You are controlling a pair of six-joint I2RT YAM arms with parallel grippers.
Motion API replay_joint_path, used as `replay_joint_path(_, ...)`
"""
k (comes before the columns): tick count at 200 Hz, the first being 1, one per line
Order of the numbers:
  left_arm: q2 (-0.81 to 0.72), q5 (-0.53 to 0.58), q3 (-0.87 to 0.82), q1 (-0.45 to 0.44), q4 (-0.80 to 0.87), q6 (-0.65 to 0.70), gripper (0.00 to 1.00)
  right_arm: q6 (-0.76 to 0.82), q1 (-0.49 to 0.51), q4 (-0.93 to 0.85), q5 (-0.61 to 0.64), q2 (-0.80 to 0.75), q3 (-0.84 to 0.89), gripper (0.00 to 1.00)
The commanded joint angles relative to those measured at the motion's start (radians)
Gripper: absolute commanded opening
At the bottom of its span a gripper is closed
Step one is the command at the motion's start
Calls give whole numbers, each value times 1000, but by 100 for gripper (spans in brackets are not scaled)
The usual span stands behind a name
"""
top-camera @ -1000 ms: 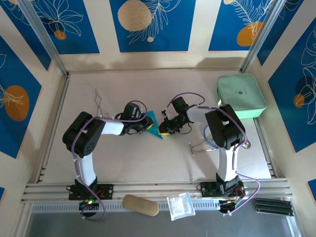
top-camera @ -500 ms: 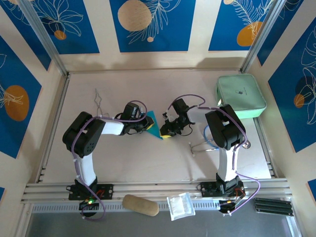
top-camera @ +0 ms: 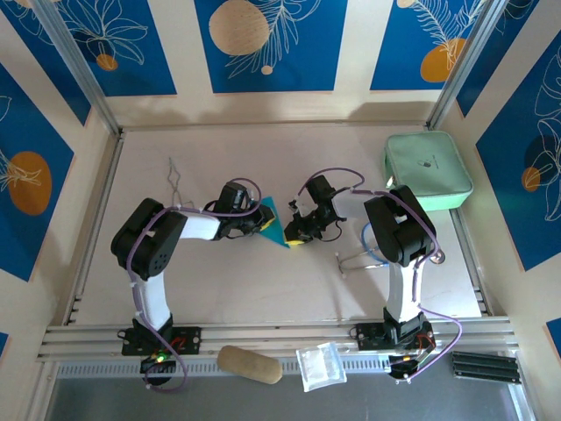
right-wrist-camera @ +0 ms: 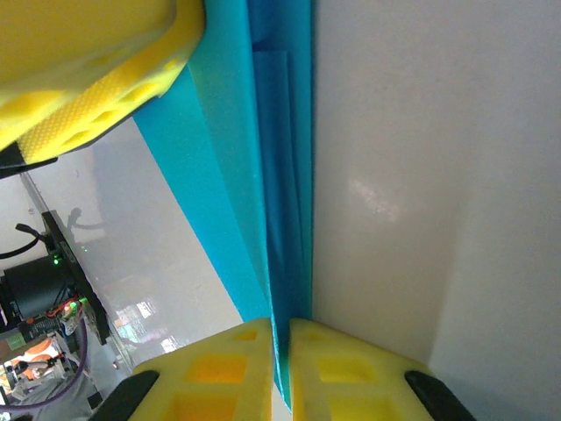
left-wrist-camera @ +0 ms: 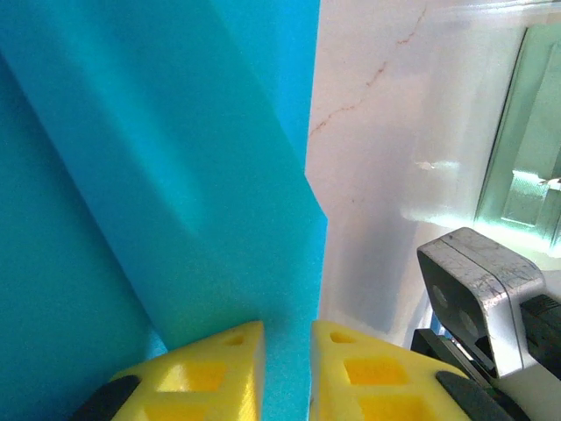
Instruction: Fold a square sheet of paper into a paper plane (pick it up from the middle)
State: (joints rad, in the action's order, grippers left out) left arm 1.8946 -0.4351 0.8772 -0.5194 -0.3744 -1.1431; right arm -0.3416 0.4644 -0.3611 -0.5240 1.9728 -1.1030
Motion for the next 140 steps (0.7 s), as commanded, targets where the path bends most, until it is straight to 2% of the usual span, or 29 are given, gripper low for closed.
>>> replay_joint_path(1, -9, -11, 5, 8, -1, 9, 21, -2, -3, -41, 0, -38, 5, 16)
replay_joint_path(67, -6, -14, 5, 9, 1, 11, 21, 6, -4, -65, -8, -68, 15, 19)
replay_joint_path(140, -7, -15, 3, 9, 0, 8, 21, 10, 6, -64, 1, -26, 14, 12)
